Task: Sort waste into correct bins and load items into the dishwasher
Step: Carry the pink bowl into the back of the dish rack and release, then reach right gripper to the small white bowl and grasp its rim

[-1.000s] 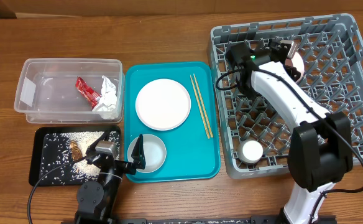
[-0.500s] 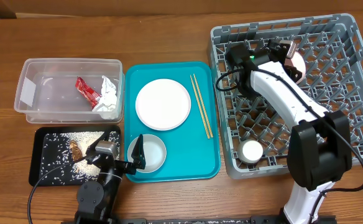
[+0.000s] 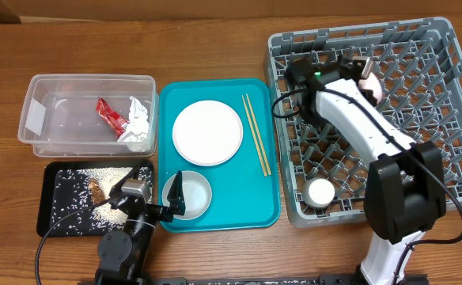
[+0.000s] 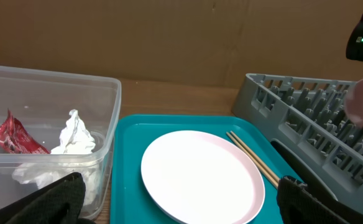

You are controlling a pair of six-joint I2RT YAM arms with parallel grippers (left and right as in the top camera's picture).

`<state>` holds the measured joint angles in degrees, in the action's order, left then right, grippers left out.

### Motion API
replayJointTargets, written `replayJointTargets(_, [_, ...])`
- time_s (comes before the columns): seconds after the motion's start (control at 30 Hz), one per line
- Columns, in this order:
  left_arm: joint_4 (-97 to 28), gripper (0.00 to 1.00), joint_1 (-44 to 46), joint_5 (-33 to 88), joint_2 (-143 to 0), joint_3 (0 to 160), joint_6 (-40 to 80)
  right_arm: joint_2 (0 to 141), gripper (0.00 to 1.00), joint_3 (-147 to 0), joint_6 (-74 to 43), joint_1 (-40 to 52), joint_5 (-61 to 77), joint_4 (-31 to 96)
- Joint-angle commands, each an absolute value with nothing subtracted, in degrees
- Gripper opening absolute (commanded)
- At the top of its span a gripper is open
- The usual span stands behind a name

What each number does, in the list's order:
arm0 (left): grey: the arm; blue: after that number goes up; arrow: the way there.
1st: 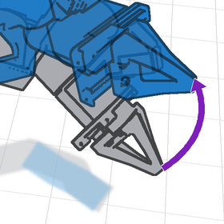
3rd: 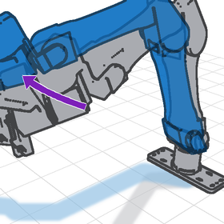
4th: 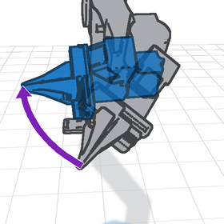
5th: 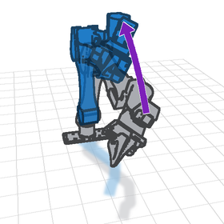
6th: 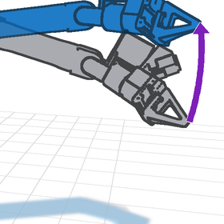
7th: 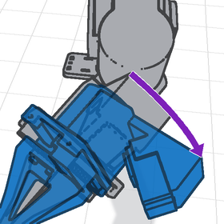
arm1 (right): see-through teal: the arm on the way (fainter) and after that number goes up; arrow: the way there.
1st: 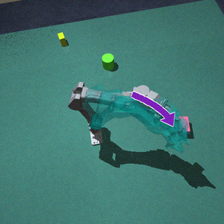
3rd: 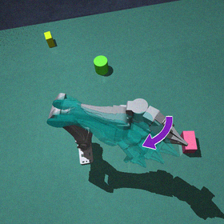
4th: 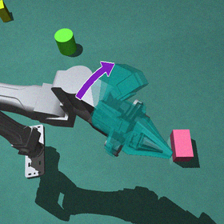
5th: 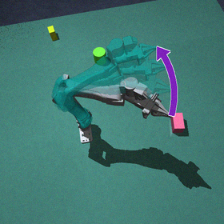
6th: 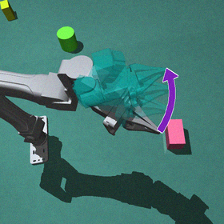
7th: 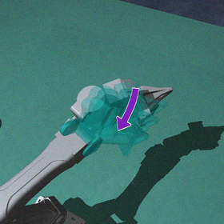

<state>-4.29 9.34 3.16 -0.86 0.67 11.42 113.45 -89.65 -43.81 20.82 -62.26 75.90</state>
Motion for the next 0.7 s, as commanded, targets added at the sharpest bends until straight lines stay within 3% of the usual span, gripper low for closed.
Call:
replayJointTargets(0.0, [-4.23, 1.00, 9.02, 2.57, -0.30, 0.27, 10.28, 114.67, 0.04, -90.04, -43.53, 22.98, -50.68, 77.41])
replayJointTargets(0.17, [-4.23, 1.00, 9.02, 2.55, -0.30, 0.27, 10.28, 113.86, 0.06, -90.15, -46.72, 23.57, -43.51, 79.85])
replayJointTargets(0.5, [-4.23, 1.00, 9.02, 2.55, -0.30, 0.27, 10.28, 107.09, 0.52, -93.41, -46.68, 24.16, -36.14, 80.01])
replayJointTargets(0.63, [-4.23, 1.00, 9.02, 2.57, -0.30, 0.27, 10.28, 103.26, 0.54, -94.06, -42.76, 25.76, -25.28, 78.04])
replayJointTargets(0.67, [-4.23, 1.00, 9.02, 2.55, -0.30, 0.27, 10.28, 102.50, 0.54, -94.06, -37.74, 26.98, -15.81, 76.29])
